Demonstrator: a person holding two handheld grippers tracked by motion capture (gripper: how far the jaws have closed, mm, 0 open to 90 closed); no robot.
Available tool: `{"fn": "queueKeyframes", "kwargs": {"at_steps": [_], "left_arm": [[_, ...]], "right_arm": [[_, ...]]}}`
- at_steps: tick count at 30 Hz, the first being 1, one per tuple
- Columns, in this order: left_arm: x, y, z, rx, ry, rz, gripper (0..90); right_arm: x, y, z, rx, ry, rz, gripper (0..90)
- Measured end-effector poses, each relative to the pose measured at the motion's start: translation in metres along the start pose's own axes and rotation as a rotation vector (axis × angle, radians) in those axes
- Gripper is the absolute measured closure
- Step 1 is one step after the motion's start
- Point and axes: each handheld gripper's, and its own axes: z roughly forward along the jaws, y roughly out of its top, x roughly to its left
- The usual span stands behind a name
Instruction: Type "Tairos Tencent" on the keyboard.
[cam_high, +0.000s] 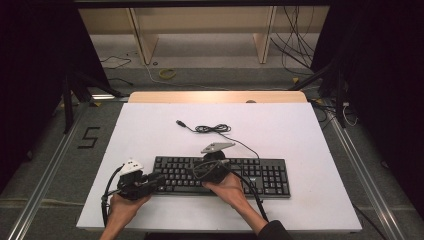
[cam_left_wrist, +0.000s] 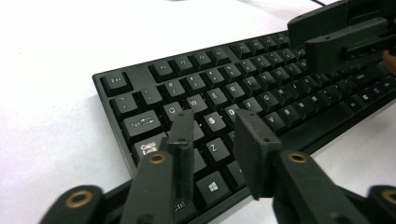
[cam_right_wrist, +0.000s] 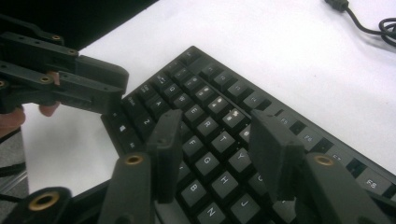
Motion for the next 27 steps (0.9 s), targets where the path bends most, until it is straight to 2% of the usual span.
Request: {"fn": "queueKeyframes", "kwargs": {"at_steps": [8,14,19,27], "left_arm": [[-0.002,0.004,0.001,-0.017,0.006,-0.009,49.8],[0.001,0.007,0.000,-0.032,0.010,-0.020,46.9],[0.003,0.008,0.001,-0.031,0.020,-0.031,54.2],[0.004,0.010,0.011,0.014,0.032,-0.008,77.7]], "right_arm": [[-0.002,-0.005,-0.014,-0.031,0.003,-0.004,44.7],[-0.006,-0.011,-0.028,-0.053,0.001,0.003,41.9],[-0.011,-0.017,-0.038,-0.065,-0.009,0.008,40.2],[-0.016,-0.028,-0.053,-0.096,-0.018,0.012,37.2]]}}
